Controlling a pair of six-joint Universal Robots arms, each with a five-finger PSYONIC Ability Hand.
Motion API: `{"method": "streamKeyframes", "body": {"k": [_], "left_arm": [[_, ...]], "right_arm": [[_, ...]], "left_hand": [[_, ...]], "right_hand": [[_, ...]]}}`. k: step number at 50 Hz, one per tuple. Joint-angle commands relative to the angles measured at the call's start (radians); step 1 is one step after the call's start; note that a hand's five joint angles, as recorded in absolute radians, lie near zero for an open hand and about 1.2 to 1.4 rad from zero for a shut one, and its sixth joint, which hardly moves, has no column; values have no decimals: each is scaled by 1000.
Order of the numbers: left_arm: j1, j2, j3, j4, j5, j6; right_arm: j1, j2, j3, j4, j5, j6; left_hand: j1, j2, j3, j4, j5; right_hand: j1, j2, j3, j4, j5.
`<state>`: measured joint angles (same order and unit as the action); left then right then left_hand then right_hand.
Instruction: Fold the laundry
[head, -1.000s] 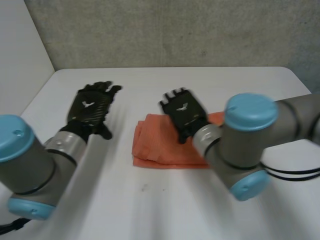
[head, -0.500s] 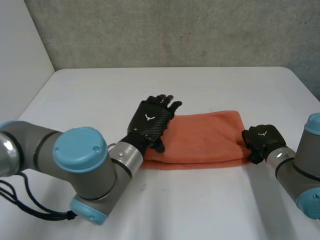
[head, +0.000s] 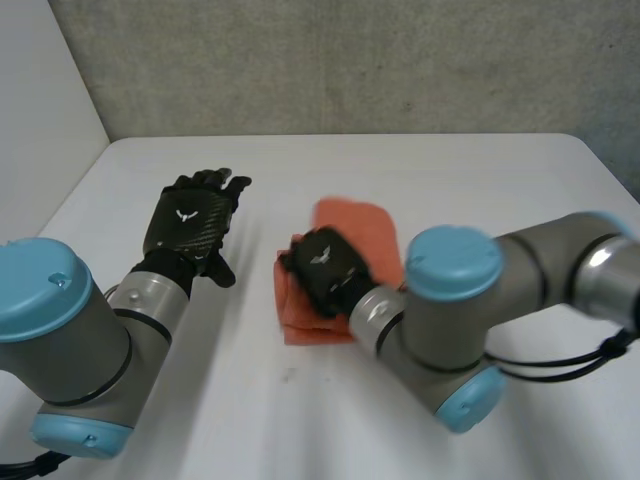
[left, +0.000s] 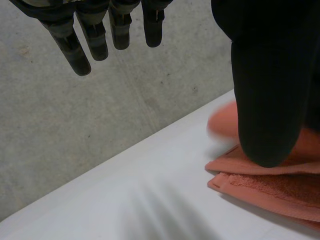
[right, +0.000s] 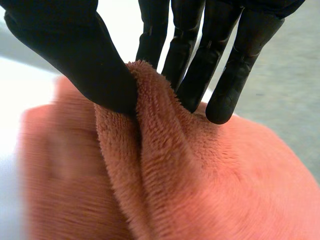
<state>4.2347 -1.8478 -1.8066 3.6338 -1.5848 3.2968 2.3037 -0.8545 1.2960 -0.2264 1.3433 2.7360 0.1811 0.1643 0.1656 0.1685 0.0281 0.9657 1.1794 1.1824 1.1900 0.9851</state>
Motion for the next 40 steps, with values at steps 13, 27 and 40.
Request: {"method": "streamKeyframes", "body": {"k": [13,27,40], "left_arm": [[-151,-275,321,-60,8,-20],[-190,-453,441,-141,54,-89],[-162,-407,438,-265,42,-88]], "right_arm": [[-176,-97,-32,121,108,307],[-211,97,-176,272,97,304],[-231,55,-213,306,97,301]], "left_hand": [[9,26,24,22,-13],[27,43,42,39,5],[29,46,45,42,8]], "right_hand": [[-791,-1005,-1008,-1015,-985],[-791,-1005,-1008,-1015,-985],[-791,-1005,-1008,-1015,-985]]}}
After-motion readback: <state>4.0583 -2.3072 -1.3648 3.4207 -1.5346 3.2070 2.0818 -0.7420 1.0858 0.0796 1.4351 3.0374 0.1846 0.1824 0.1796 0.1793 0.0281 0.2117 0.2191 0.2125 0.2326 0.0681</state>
